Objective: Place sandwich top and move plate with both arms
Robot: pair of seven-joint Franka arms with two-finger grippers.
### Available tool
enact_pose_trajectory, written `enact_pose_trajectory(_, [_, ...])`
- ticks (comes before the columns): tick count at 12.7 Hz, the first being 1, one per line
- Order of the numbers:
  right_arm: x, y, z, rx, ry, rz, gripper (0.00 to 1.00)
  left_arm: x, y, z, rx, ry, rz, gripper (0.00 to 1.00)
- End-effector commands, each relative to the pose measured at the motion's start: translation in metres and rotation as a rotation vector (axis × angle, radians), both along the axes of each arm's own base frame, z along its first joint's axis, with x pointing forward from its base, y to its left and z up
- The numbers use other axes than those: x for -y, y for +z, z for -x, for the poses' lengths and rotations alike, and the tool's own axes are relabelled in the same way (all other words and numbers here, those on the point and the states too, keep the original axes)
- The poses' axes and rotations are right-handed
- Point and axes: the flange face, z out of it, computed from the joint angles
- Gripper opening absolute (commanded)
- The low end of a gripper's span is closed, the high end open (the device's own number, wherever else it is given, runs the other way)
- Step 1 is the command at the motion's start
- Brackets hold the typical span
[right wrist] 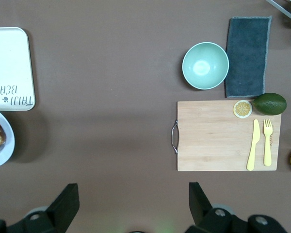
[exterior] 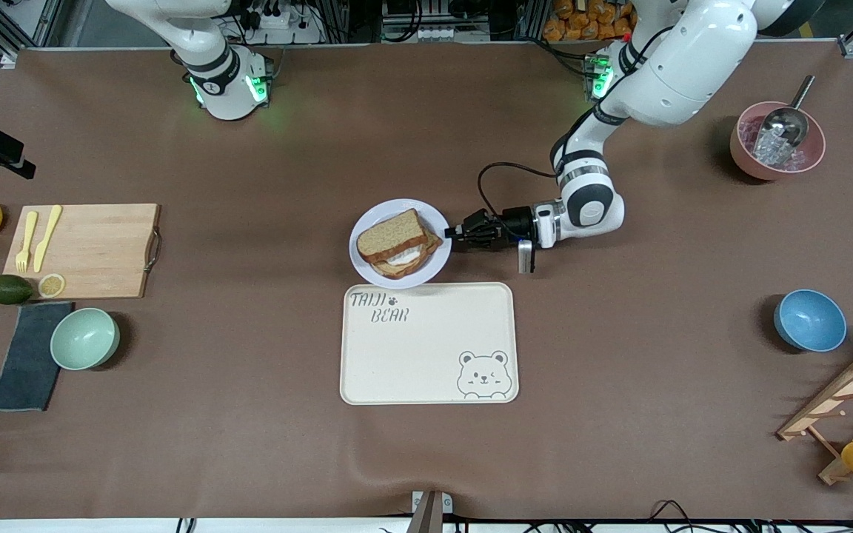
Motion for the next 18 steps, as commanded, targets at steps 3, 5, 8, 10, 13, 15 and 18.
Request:
enact_pose_trajectory(3, [0.001,0.005,0.001,0.006,0.008,-0.006,1.00,-0.009,0.032,-0.021,-0.027,0.062,0.072,0.00])
enact_pose_trajectory(5, [0.003,0.005,0.001,0.006,0.005,-0.005,1.00,-0.018,0.040,-0.031,-0.035,0.084,0.077,0.00])
enact_pose_trajectory(8, [0.003,0.005,0.001,0.007,0.004,-0.003,1.00,-0.019,0.051,-0.046,-0.032,0.095,0.087,0.00])
enact_pose_trajectory(10, [0.003,0.005,0.000,0.008,0.004,-0.003,1.00,-0.020,0.051,-0.053,-0.028,0.102,0.088,0.00])
enact_pose_trajectory(13, [0.000,0.008,0.001,0.013,0.010,-0.003,1.00,-0.032,0.047,-0.067,-0.032,0.128,0.082,0.00])
enact_pose_trajectory(15, [0.003,0.011,0.000,0.021,0.003,-0.004,1.00,-0.034,0.050,-0.073,-0.040,0.137,0.089,0.00])
enact_pose_trajectory(18, [0.003,0.008,-0.001,0.010,0.005,-0.005,1.00,-0.045,0.049,-0.088,-0.049,0.165,0.090,0.00])
